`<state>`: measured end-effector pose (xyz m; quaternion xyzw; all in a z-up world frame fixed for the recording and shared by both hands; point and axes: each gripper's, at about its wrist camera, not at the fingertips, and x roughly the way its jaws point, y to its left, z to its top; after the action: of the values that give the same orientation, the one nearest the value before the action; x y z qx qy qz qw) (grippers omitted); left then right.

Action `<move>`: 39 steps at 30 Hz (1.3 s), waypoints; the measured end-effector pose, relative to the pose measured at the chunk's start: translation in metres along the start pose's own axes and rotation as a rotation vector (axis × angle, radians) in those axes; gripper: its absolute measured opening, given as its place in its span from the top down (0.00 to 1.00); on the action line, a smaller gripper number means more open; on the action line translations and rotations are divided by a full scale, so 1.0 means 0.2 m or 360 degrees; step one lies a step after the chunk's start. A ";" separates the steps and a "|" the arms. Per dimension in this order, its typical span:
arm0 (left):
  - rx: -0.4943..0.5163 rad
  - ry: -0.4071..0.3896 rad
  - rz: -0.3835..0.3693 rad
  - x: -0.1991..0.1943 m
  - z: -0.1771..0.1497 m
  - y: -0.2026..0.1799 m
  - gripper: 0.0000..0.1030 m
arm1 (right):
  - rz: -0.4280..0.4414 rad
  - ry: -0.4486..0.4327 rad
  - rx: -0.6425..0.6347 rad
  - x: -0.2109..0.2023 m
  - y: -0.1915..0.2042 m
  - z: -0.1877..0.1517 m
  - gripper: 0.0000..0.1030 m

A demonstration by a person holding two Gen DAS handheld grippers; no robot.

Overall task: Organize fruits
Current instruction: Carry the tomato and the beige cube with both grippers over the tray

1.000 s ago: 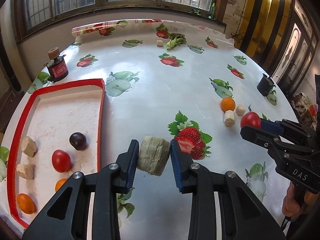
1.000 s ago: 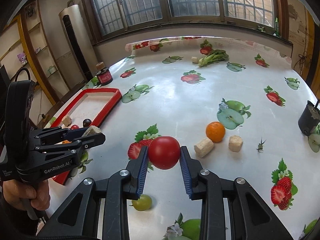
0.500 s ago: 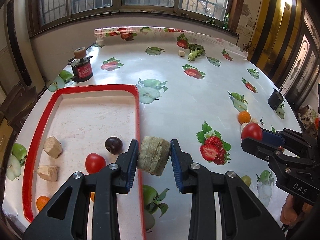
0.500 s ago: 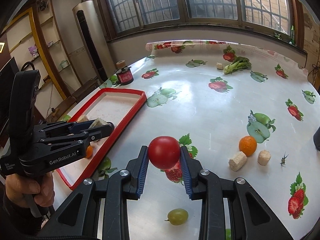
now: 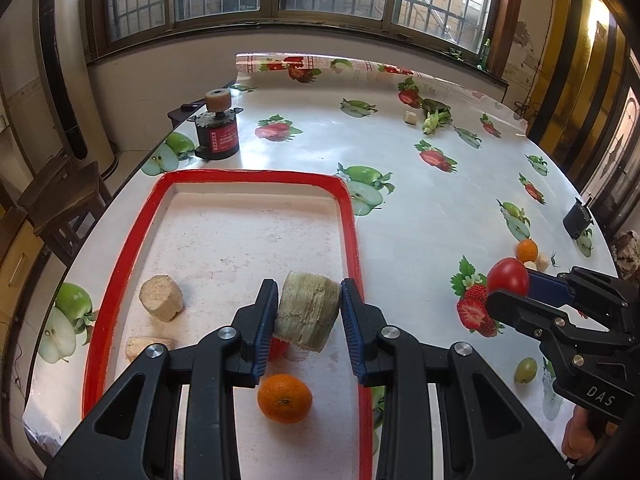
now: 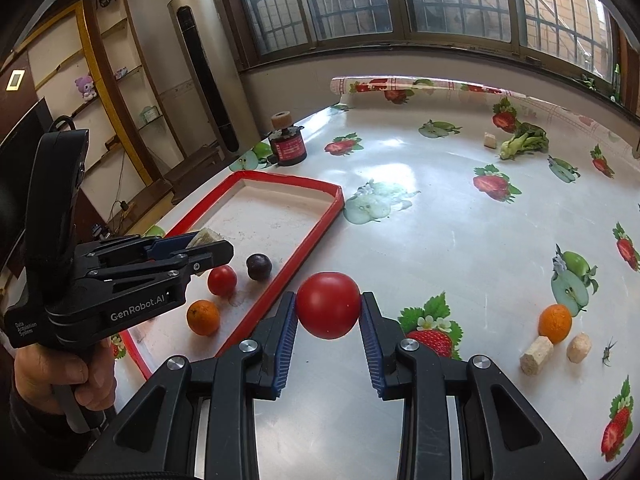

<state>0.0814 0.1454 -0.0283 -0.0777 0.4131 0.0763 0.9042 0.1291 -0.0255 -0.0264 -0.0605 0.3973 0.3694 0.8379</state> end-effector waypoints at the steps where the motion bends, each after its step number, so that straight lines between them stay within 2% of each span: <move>1: -0.0006 -0.0001 0.0005 0.00 0.00 0.01 0.71 | 0.0005 0.0003 -0.0007 0.01 0.01 0.01 0.69; 25: -0.0085 -0.0008 0.0080 0.02 0.06 0.21 0.71 | 0.0074 0.0013 -0.0083 0.18 0.16 0.20 0.69; 39: -0.0177 0.0004 0.0132 0.07 0.17 0.42 0.71 | 0.0091 0.0015 -0.0079 0.31 0.21 0.34 0.69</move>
<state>0.0978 0.2350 -0.0236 -0.1107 0.4122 0.1365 0.8940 0.1698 0.0669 -0.0157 -0.0717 0.3934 0.4026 0.8234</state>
